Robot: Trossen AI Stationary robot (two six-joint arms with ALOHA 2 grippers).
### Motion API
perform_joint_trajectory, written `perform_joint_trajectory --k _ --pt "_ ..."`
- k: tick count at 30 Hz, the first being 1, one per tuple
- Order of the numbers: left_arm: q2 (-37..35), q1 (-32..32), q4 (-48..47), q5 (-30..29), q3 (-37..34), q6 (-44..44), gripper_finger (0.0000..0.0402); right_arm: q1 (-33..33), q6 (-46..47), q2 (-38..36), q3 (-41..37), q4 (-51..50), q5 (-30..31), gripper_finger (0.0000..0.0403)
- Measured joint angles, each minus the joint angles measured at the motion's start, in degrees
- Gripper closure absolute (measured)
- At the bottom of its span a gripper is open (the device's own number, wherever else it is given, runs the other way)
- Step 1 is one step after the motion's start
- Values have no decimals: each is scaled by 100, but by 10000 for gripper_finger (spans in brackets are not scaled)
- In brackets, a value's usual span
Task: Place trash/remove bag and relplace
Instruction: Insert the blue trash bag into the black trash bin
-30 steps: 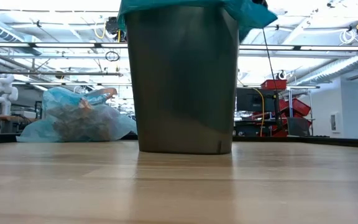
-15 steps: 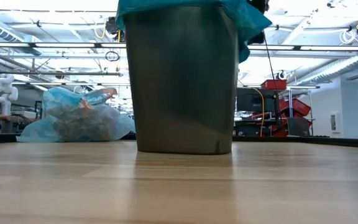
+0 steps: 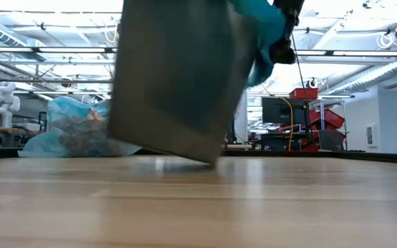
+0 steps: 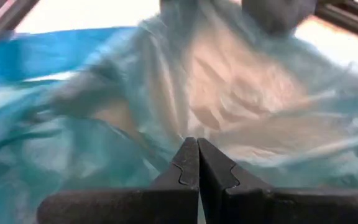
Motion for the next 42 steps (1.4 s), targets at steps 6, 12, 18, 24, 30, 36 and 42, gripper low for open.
perform_joint_trajectory --k 6,12,18,24,30,36,42 --pt "-392 2 25 -98 0 -52 402 -38 -56 15 -18 8 -209 403" --pt "-706 0 4 -298 4 -50 402 -21 -56 -16 12 71 -229 403" --pt "-844 -14 -35 -305 4 -62 402 -32 -36 -114 12 213 -220 402" --pt "-1045 -122 -368 -569 4 -192 402 -27 -255 -445 17 353 -69 360" --pt "-1005 -43 -1075 -715 9 -146 402 -118 -592 -876 17 826 -187 286" --pt "-959 205 -1233 -762 9 -54 402 151 -1519 -1091 26 2479 -2037 275" --pt "-961 545 -1244 -891 9 41 402 416 -1847 -715 26 3121 -2316 328"
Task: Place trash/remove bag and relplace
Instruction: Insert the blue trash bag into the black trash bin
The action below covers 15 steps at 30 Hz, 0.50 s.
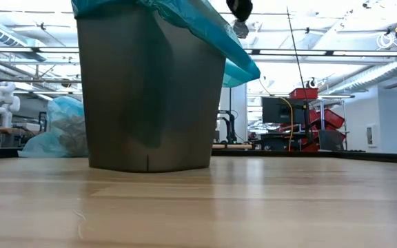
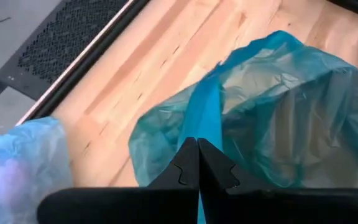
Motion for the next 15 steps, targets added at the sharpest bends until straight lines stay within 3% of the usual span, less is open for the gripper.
perform_joint_trajectory --k 6,15 --pt "2 33 39 409 0 -75 402 22 -243 496 0 523 1 397" --pt "114 -140 13 371 0 79 402 -1 -149 915 0 661 -151 402"
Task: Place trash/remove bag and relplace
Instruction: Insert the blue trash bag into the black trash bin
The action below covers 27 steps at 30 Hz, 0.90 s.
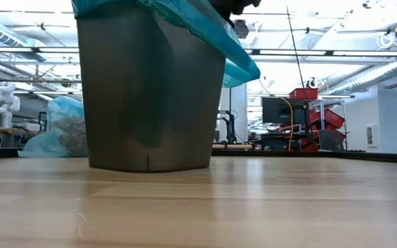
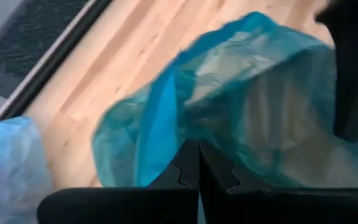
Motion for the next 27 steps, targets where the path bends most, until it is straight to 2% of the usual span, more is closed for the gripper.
perform_joint_trajectory --k 6,12,27 --pt "72 287 -85 -150 -33 33 402 -21 38 268 1 -335 -295 402" --pt "78 574 -159 -160 -211 96 402 -23 86 231 22 -770 -653 403" --pt "78 734 -129 -156 -258 103 402 -19 212 -11 -4 -1674 -1065 403"
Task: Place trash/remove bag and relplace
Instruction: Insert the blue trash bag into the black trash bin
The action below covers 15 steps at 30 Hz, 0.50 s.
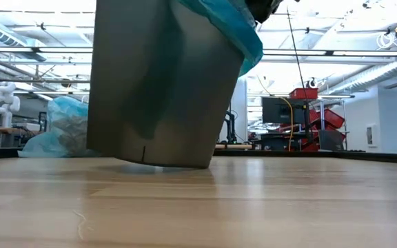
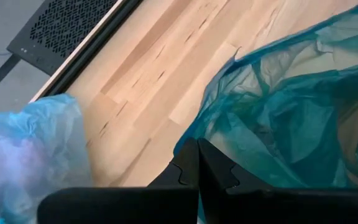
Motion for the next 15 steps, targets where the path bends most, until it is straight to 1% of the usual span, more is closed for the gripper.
perform_joint_trajectory --k 4,8,15 --pt "0 -48 -21 -2 0 -219 402 0 -2 -2 34 -62 -106 403" --pt "0 -245 -50 -31 0 -430 402 0 -28 -2 309 -209 -106 403" --pt "0 -806 -136 -598 0 -1087 402 -57 -168 -4 776 -296 -91 403"
